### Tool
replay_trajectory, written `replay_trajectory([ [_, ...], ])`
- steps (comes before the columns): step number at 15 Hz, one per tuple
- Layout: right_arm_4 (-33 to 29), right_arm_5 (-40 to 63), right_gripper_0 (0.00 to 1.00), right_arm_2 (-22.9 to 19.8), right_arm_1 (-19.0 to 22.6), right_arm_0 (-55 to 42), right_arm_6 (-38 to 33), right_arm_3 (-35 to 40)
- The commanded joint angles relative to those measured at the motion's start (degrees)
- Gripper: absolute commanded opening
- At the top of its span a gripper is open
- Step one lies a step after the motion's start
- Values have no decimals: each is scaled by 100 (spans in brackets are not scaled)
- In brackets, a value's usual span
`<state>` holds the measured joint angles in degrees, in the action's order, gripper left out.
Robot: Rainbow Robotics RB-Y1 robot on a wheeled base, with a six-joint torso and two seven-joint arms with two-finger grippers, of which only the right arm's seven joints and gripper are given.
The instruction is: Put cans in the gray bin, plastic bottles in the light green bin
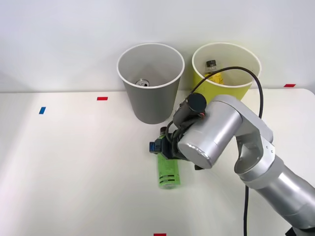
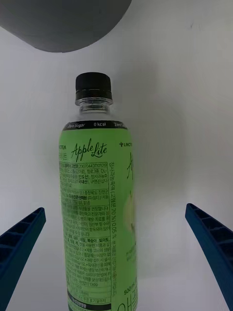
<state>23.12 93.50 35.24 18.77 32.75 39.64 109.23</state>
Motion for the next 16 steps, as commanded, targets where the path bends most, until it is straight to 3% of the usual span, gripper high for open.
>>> replay_trajectory([
  [1,-141,46,100,-8,-190,258,131,-499],
  [9,-70,362,100,115,-181,399,369,-683],
  [16,-651,125,100,106,-682,399,509,-1457],
])
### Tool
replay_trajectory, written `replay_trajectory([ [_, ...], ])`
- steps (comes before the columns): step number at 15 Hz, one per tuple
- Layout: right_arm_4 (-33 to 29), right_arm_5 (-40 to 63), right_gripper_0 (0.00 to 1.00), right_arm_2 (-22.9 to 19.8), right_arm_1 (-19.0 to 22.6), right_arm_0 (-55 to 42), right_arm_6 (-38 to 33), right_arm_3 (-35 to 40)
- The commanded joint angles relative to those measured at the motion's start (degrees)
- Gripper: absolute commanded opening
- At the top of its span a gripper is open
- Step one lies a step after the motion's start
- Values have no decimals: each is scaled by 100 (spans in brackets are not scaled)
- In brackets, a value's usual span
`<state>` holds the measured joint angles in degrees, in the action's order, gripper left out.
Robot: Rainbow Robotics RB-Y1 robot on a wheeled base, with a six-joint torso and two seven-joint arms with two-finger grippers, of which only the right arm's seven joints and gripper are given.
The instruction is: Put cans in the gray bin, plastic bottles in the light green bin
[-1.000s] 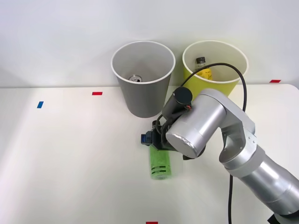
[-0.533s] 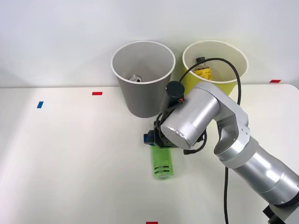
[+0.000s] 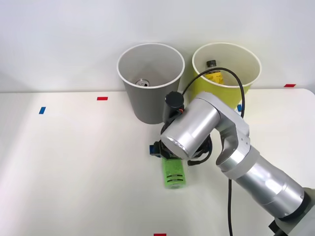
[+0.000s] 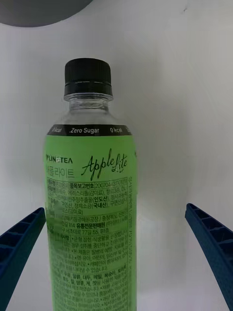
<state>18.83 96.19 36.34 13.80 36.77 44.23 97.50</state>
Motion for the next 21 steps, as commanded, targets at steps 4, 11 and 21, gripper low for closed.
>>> replay_trajectory([
  [4,-451,-504,100,-4,-352,-3,94,-724],
  [11,-486,-539,0,-4,-361,-3,182,-768],
  [21,-952,-496,0,-83,-79,-609,868,348],
])
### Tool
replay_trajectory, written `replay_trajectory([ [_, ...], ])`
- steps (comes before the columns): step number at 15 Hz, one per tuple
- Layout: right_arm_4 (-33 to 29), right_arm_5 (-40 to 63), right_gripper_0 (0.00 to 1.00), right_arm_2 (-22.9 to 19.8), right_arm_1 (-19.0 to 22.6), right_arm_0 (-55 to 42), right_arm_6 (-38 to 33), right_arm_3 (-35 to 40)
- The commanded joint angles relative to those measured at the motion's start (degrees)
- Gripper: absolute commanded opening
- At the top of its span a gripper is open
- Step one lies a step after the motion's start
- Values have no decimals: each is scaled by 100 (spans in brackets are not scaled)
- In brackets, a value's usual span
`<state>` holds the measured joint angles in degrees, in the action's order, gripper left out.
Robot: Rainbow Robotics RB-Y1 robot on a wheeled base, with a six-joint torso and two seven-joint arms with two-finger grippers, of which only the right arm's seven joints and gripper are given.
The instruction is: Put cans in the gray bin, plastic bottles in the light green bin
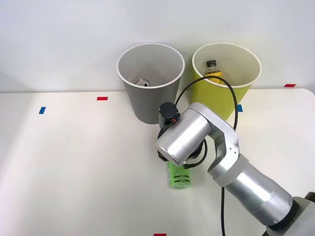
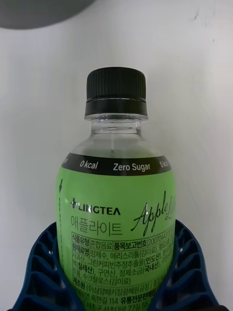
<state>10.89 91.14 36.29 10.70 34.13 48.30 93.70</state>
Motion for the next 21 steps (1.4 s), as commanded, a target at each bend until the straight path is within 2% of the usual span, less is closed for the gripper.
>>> replay_trajectory([
  [1,-219,9,0,-210,345,-557,883,1150],
  [4,-447,9,0,-526,583,-1128,2008,2257],
  [7,-474,9,0,-913,723,-1673,2773,3251],
  [11,-351,-44,0,-1608,715,-2473,3713,4604],
  [15,300,-615,0,-2293,477,-2948,3880,5430],
  [21,915,-2768,0,-2776,302,-3097,3915,5527],
])
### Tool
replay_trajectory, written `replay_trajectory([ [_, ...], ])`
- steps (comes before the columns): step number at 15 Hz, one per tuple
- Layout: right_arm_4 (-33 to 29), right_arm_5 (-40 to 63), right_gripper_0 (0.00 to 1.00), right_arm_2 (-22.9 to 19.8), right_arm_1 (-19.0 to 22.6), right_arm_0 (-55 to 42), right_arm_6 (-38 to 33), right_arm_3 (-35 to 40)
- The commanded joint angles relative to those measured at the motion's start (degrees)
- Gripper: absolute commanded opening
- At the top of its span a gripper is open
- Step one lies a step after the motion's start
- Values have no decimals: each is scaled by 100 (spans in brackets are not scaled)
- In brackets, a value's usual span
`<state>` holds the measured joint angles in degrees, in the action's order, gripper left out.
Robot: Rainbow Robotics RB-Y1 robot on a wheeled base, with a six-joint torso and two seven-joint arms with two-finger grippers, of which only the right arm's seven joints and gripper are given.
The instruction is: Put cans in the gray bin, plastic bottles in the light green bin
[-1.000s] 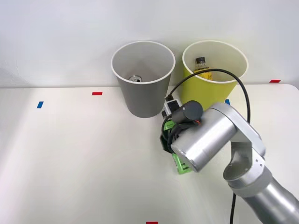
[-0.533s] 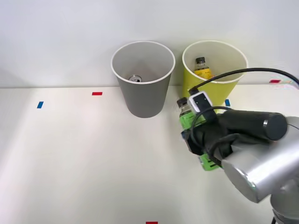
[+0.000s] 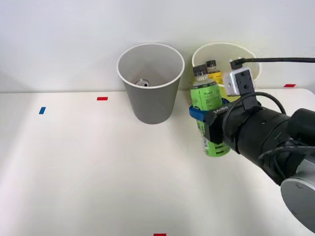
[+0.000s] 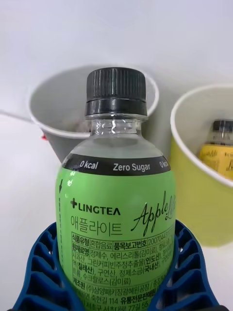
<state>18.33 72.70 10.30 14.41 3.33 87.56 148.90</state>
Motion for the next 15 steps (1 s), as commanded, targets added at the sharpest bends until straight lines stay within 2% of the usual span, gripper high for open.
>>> replay_trajectory([
  [1,206,-1311,0,-247,-87,-8,-38,7],
  [4,294,-2242,0,-371,-167,115,-143,-151],
  [7,909,-2523,0,-748,-465,581,-20,-669],
  [8,1076,-2523,0,-898,-553,756,147,-836],
  [10,1867,-2603,0,-1346,-659,1099,859,-1355],
  [12,2420,-2699,0,-1663,-632,1345,1580,-1803],
  [15,2754,-3376,0,-1768,-553,1873,2291,-2858],
])
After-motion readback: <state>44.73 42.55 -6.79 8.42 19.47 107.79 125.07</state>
